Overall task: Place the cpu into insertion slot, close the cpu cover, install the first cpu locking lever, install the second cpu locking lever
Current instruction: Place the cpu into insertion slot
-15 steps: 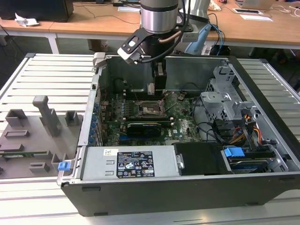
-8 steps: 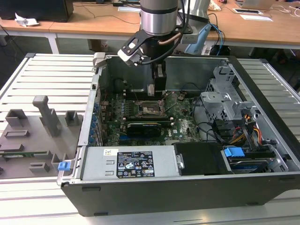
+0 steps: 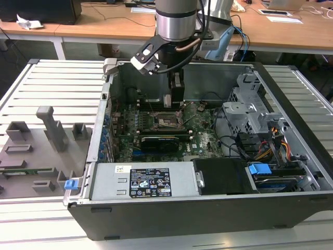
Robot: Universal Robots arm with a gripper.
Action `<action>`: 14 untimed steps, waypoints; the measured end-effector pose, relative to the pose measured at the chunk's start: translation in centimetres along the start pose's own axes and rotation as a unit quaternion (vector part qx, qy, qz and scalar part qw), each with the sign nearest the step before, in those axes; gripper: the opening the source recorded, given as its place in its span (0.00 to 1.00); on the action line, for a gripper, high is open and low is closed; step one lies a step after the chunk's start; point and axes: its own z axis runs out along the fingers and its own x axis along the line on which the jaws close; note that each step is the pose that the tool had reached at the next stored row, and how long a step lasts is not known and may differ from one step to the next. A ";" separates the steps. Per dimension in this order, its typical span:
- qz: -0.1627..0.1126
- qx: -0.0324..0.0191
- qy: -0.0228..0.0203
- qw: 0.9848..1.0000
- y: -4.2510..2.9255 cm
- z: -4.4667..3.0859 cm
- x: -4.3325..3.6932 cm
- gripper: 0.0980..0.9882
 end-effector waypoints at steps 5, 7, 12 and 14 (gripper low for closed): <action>0.000 0.000 0.000 1.000 -0.02 0.19 0.00 0.49; 0.000 0.000 0.000 1.000 -0.02 0.26 0.00 0.49; 0.000 0.000 0.000 1.000 -0.04 0.42 -0.01 0.49; 0.000 0.000 0.000 1.000 -0.04 0.45 -0.01 0.49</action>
